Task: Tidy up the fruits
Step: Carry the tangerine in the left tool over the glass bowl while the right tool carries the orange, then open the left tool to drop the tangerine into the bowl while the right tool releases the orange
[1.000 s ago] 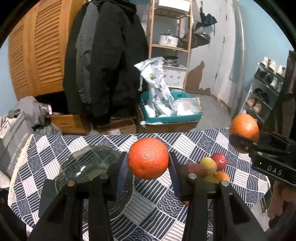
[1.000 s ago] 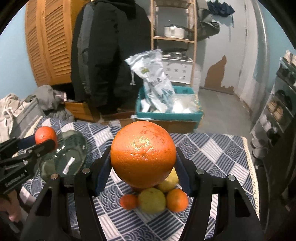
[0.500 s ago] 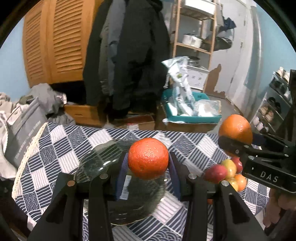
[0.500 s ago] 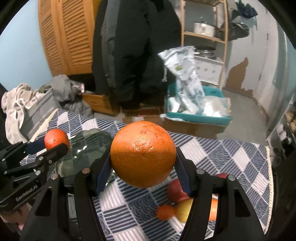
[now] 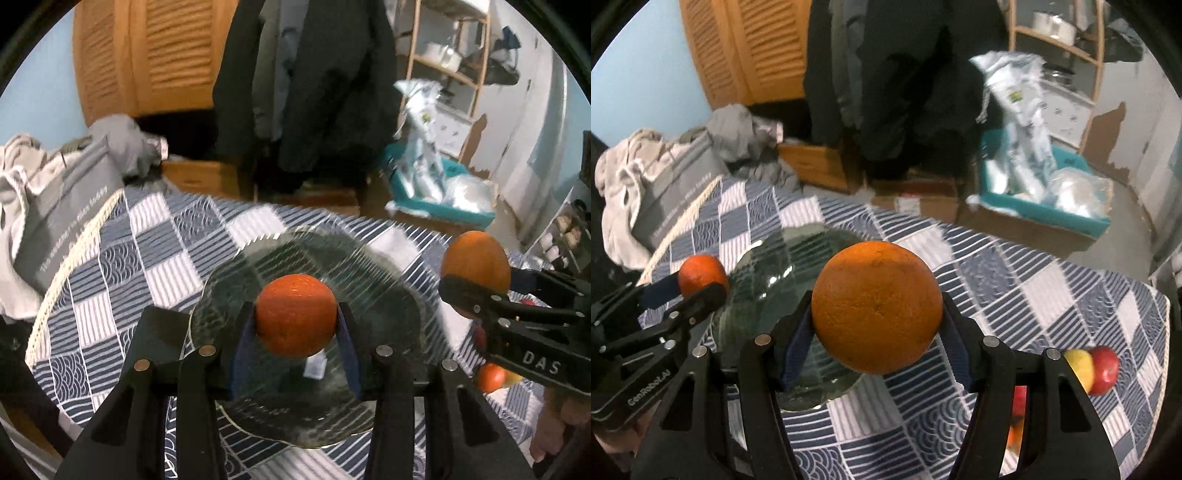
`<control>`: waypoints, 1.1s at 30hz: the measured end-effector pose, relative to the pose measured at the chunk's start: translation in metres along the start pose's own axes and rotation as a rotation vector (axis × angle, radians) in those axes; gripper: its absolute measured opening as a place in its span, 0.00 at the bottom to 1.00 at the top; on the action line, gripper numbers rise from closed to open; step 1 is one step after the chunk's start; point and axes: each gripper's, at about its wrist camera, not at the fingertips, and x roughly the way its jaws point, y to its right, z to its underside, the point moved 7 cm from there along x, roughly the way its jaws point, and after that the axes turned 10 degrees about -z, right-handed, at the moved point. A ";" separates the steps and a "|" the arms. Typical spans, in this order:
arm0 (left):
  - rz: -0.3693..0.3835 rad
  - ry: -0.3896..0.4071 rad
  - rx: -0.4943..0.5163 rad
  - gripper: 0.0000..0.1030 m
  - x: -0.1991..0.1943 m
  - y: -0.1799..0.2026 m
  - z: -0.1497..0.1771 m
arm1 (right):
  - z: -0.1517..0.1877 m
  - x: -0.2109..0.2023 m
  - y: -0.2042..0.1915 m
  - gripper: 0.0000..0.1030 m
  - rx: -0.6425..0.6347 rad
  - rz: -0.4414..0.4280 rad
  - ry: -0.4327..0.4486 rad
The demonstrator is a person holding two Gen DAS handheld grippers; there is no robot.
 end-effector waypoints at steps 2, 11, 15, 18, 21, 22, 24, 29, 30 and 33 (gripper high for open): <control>-0.002 -0.039 -0.005 0.42 0.013 -0.005 0.008 | 0.005 0.015 -0.005 0.62 -0.001 -0.017 -0.037; -0.030 -0.158 -0.016 0.42 0.053 -0.018 0.036 | 0.027 0.058 -0.010 0.62 0.009 -0.038 -0.145; -0.042 -0.186 -0.001 0.43 0.062 -0.018 0.043 | 0.033 0.068 -0.011 0.62 0.001 -0.035 -0.170; -0.040 -0.208 -0.003 0.43 0.069 -0.018 0.047 | 0.034 0.070 -0.013 0.62 -0.011 -0.035 -0.170; -0.046 -0.236 -0.004 0.43 0.075 -0.020 0.051 | 0.034 0.071 -0.012 0.62 -0.009 -0.038 -0.173; -0.046 -0.240 -0.008 0.43 0.076 -0.021 0.051 | 0.034 0.071 -0.013 0.62 -0.010 -0.037 -0.174; -0.049 -0.249 -0.017 0.43 0.077 -0.022 0.053 | 0.033 0.072 -0.013 0.63 -0.006 -0.035 -0.176; -0.066 -0.246 -0.008 0.61 0.078 -0.024 0.053 | 0.038 0.080 -0.015 0.63 0.013 -0.069 -0.213; -0.072 -0.234 -0.007 0.63 0.077 -0.024 0.051 | 0.039 0.081 -0.016 0.63 0.011 -0.068 -0.217; -0.066 -0.224 -0.002 0.68 0.074 -0.024 0.049 | 0.043 0.084 -0.019 0.63 -0.010 -0.058 -0.226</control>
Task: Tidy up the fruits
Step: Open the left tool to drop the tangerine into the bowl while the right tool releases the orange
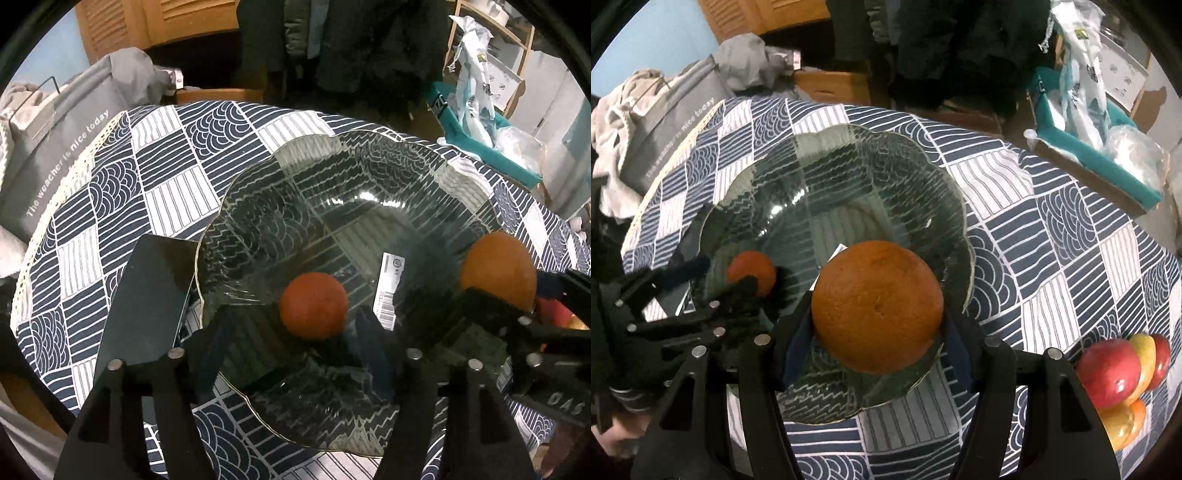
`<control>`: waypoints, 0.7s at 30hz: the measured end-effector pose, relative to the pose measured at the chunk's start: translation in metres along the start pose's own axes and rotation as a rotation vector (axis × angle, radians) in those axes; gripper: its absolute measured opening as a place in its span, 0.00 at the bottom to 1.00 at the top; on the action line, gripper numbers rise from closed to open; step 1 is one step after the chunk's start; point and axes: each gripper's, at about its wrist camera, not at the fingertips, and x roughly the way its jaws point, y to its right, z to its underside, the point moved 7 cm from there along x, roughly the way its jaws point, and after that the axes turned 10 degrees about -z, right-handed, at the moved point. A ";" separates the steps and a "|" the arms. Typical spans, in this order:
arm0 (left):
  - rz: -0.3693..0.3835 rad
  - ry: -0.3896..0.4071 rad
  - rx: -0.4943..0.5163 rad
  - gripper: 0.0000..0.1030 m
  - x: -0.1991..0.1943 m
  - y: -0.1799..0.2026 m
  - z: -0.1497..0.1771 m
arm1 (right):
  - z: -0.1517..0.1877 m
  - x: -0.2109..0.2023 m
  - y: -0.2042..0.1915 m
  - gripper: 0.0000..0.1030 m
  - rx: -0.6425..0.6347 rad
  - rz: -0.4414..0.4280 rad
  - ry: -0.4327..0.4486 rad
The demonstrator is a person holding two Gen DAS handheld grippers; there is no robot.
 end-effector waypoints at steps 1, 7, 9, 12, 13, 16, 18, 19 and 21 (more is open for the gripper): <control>0.001 -0.002 0.001 0.68 -0.001 0.000 0.000 | 0.001 0.001 0.000 0.63 -0.002 0.003 -0.004; 0.004 -0.008 -0.003 0.68 -0.003 -0.002 0.002 | 0.002 0.004 -0.001 0.63 0.004 -0.010 -0.013; 0.007 -0.009 -0.006 0.68 -0.004 -0.003 0.001 | 0.003 0.006 -0.002 0.63 0.008 -0.023 -0.023; 0.020 -0.016 -0.019 0.68 -0.006 -0.004 0.002 | 0.002 0.001 -0.005 0.70 -0.007 -0.035 0.017; 0.023 -0.015 -0.024 0.68 -0.007 -0.005 0.001 | 0.000 -0.003 -0.006 0.73 -0.010 -0.043 0.037; 0.022 -0.007 -0.024 0.68 -0.012 -0.005 0.000 | -0.004 -0.011 -0.007 0.73 -0.024 -0.027 0.059; 0.023 -0.003 -0.023 0.68 -0.017 -0.004 -0.001 | -0.006 -0.018 -0.006 0.73 -0.025 -0.018 0.073; 0.028 0.001 -0.021 0.68 -0.020 -0.003 -0.002 | -0.007 -0.021 -0.005 0.73 -0.023 -0.010 0.082; 0.035 0.014 -0.017 0.68 -0.028 -0.001 -0.003 | -0.009 -0.028 -0.004 0.73 -0.018 -0.009 0.098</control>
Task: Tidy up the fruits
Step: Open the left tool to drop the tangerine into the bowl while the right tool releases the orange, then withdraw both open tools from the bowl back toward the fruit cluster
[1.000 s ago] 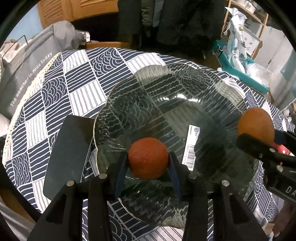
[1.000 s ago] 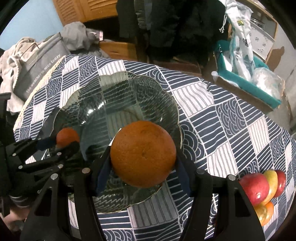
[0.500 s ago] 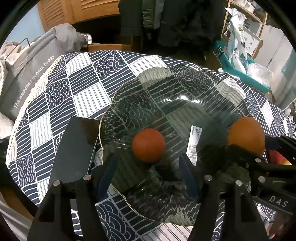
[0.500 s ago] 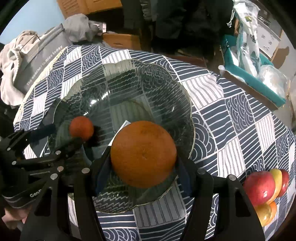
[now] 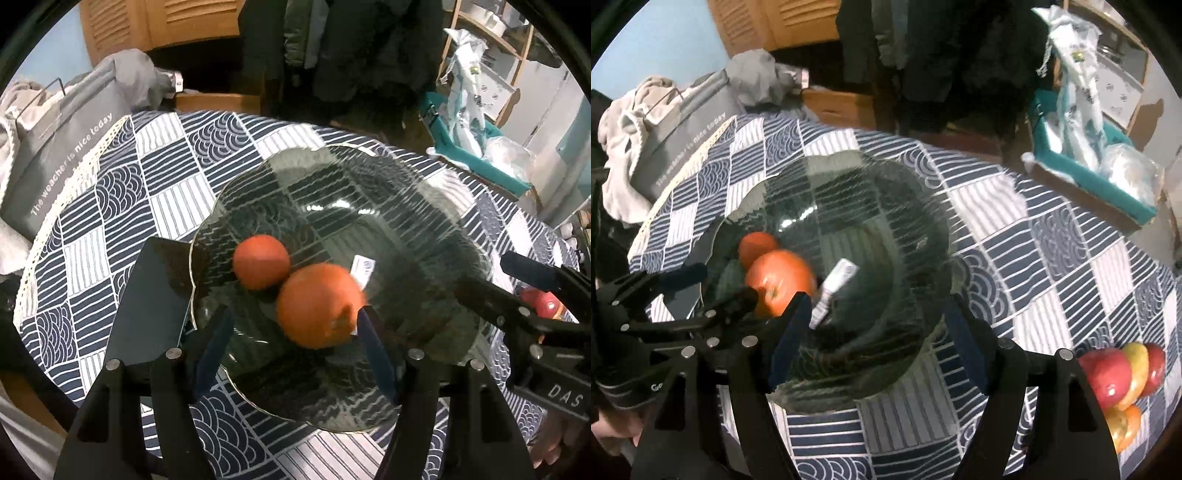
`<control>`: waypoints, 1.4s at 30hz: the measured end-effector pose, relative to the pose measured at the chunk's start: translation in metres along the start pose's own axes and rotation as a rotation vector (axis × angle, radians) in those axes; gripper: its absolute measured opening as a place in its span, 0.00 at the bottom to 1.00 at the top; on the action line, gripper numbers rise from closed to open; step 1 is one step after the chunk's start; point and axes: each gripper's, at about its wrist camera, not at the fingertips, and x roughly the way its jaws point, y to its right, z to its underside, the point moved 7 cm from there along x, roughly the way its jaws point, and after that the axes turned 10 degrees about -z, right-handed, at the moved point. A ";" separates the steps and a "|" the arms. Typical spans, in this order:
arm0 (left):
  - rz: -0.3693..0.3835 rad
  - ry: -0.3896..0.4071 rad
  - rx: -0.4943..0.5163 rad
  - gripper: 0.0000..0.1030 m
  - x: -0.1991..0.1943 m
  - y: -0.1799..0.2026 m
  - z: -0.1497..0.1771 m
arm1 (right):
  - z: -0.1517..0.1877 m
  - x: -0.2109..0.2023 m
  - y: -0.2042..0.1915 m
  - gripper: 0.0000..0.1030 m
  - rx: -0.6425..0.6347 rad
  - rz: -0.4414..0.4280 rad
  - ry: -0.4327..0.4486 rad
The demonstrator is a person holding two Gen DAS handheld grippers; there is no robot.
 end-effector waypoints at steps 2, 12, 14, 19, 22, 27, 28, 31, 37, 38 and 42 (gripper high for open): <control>0.004 0.014 0.006 0.69 -0.008 0.003 -0.002 | -0.002 -0.008 0.001 0.73 0.000 0.014 0.017; 0.038 0.100 0.053 0.72 -0.052 0.028 -0.013 | -0.010 -0.068 0.014 0.73 -0.015 0.096 0.136; 0.034 0.118 0.075 0.72 -0.060 0.034 -0.014 | -0.011 -0.081 0.016 0.73 -0.016 0.108 0.161; 0.051 0.154 0.121 0.73 -0.083 0.053 -0.013 | -0.006 -0.111 0.024 0.73 -0.014 0.131 0.207; 0.087 0.171 0.126 0.73 -0.098 0.064 -0.013 | -0.001 -0.132 0.031 0.73 -0.006 0.140 0.245; 0.115 0.229 0.143 0.75 -0.129 0.078 -0.016 | 0.005 -0.165 0.039 0.73 0.005 0.162 0.307; 0.121 0.241 0.144 0.77 -0.134 0.081 -0.016 | 0.006 -0.172 0.041 0.73 0.006 0.171 0.317; 0.140 0.262 0.148 0.77 -0.146 0.088 -0.016 | 0.011 -0.191 0.047 0.73 0.013 0.177 0.348; 0.159 0.283 0.175 0.77 -0.162 0.105 -0.012 | 0.022 -0.217 0.060 0.73 0.035 0.184 0.382; 0.162 0.286 0.179 0.77 -0.164 0.108 -0.012 | 0.024 -0.221 0.062 0.73 0.034 0.190 0.386; 0.178 0.295 0.192 0.77 -0.172 0.120 -0.010 | 0.030 -0.233 0.069 0.73 0.039 0.201 0.399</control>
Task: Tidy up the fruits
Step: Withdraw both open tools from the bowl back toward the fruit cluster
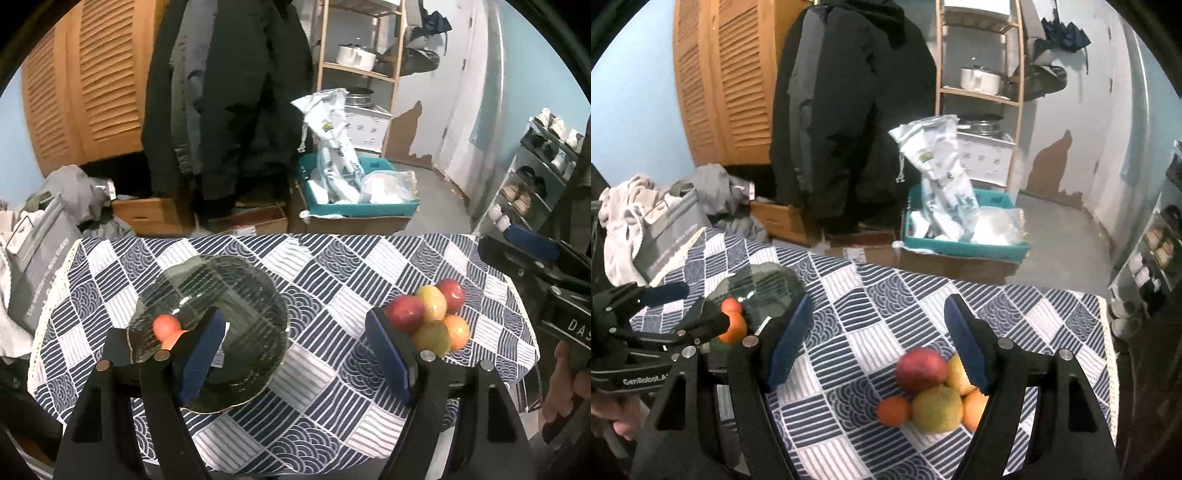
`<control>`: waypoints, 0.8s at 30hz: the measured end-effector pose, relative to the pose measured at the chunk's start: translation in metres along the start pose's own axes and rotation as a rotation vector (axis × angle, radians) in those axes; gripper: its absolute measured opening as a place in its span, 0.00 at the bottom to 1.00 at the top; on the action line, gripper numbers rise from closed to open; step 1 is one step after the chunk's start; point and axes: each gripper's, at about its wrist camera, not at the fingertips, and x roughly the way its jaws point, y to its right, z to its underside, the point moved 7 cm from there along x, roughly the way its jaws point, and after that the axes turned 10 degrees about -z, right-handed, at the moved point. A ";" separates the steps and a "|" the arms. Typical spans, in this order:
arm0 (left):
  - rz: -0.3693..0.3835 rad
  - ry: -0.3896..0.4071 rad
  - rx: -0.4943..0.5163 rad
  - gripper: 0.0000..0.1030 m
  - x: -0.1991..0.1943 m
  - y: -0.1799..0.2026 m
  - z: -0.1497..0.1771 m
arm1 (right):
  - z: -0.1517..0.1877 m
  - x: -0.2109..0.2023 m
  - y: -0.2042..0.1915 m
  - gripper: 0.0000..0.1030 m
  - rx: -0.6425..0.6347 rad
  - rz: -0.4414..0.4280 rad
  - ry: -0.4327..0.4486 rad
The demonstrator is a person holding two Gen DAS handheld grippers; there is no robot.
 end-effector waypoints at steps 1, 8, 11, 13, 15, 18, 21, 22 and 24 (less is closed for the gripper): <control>0.002 0.005 0.002 0.77 -0.002 0.003 -0.001 | 0.000 -0.004 0.003 0.73 0.004 -0.002 0.008; 0.024 0.040 0.028 0.82 -0.011 0.025 -0.006 | 0.005 -0.027 0.023 0.73 0.006 0.034 0.038; 0.037 0.043 0.035 0.83 -0.011 0.034 -0.006 | 0.008 -0.036 0.035 0.73 0.017 0.050 0.046; 0.043 0.038 0.047 0.83 -0.010 0.043 -0.006 | 0.011 -0.041 0.043 0.73 0.024 0.064 0.048; 0.052 0.026 0.060 0.83 -0.007 0.051 -0.004 | 0.014 -0.047 0.051 0.73 0.026 0.086 0.052; 0.060 0.021 0.081 0.83 -0.005 0.063 -0.001 | 0.019 -0.051 0.061 0.73 0.044 0.090 0.051; 0.061 0.020 0.105 0.83 0.000 0.075 0.005 | 0.026 -0.053 0.074 0.73 0.070 0.096 0.042; 0.060 0.014 0.112 0.83 0.003 0.077 0.007 | 0.029 -0.053 0.077 0.73 0.075 0.099 0.039; 0.059 0.003 0.129 0.83 0.010 0.084 0.011 | 0.035 -0.051 0.086 0.73 0.087 0.106 0.026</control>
